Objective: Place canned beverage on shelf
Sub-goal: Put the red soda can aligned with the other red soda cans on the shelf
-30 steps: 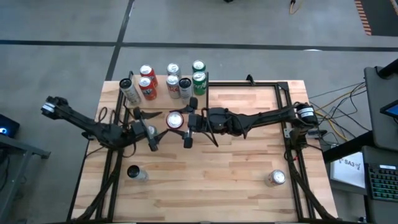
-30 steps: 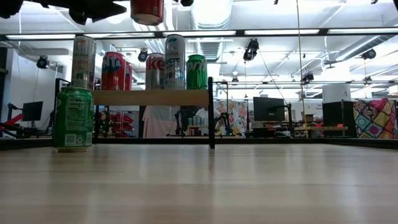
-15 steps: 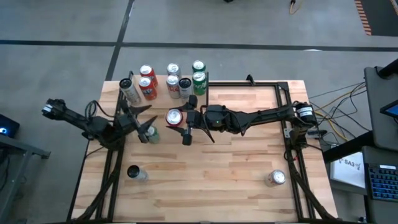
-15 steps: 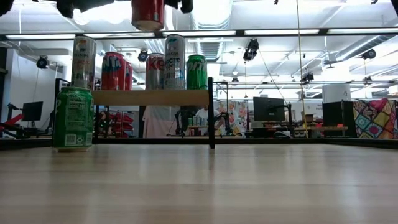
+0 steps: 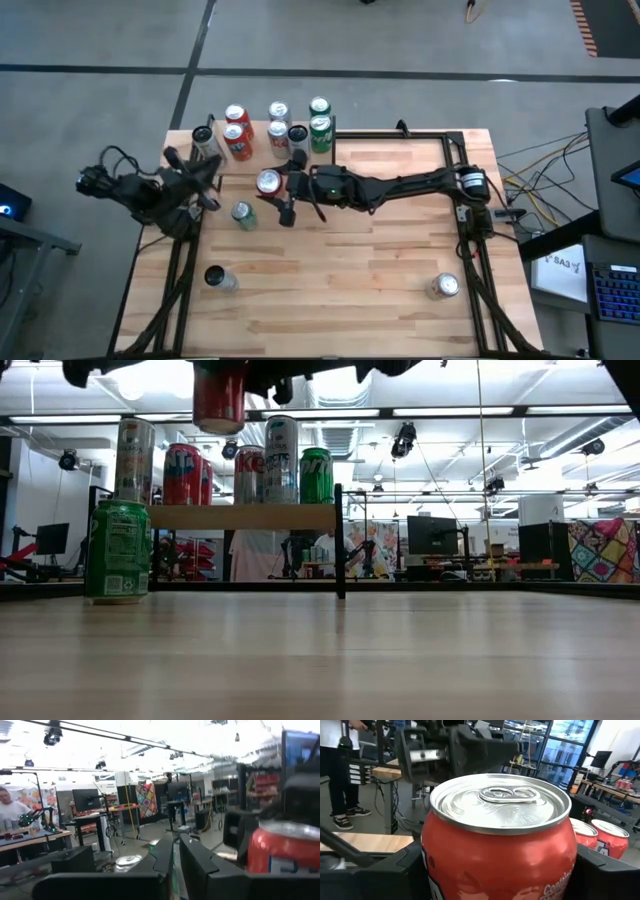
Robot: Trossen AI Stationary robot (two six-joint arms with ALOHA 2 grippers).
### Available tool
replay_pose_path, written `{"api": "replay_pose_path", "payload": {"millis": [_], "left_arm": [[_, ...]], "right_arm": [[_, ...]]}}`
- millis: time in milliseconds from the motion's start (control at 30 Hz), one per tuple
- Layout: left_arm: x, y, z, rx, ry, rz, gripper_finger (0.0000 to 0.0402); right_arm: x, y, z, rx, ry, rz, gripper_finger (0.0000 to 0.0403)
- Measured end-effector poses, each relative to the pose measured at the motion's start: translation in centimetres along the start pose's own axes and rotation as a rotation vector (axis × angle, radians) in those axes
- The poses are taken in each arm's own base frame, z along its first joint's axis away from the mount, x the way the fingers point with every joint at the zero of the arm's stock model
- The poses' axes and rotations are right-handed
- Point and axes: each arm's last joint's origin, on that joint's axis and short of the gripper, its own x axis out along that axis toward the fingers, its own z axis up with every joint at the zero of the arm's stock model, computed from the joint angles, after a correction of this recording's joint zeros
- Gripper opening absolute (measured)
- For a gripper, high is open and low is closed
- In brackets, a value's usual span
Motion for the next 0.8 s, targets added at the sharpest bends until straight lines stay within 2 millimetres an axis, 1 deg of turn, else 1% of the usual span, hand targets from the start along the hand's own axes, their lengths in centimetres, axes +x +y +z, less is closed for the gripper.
{"api": "replay_pose_path", "payload": {"millis": [100, 333, 467, 600, 733, 800], "left_arm": [[-0.5, 1.0, 0.1, -0.041, -0.020, 0.007, 0.0003], [-1.5, 3.2, 0.6, -0.138, -0.101, -0.007, 0.0001], [-2.1, 4.1, 0.4, -0.193, -0.131, -0.006, 0.0000], [-2.6, 4.7, -0.3, -0.242, -0.148, 0.003, 0.0000], [-2.6, 4.5, -0.4, -0.240, -0.153, 0.000, 0.0000], [-2.6, 4.5, -0.4, -0.240, -0.155, -0.001, 0.0000]], "right_arm": [[0.7, -0.4, -0.3, 0.001, 0.000, -0.011, 0.0284], [3.1, -0.6, -1.1, 0.013, 0.005, -0.025, 0.0284], [4.4, -0.6, -1.5, 0.013, 0.017, -0.026, 0.0284], [5.9, -0.7, -1.7, 0.015, 0.031, -0.032, 0.0284], [7.0, -0.8, -2.3, 0.012, 0.052, -0.041, 0.0284], [7.3, -0.9, -2.4, 0.021, 0.057, -0.045, 0.0284]]}}
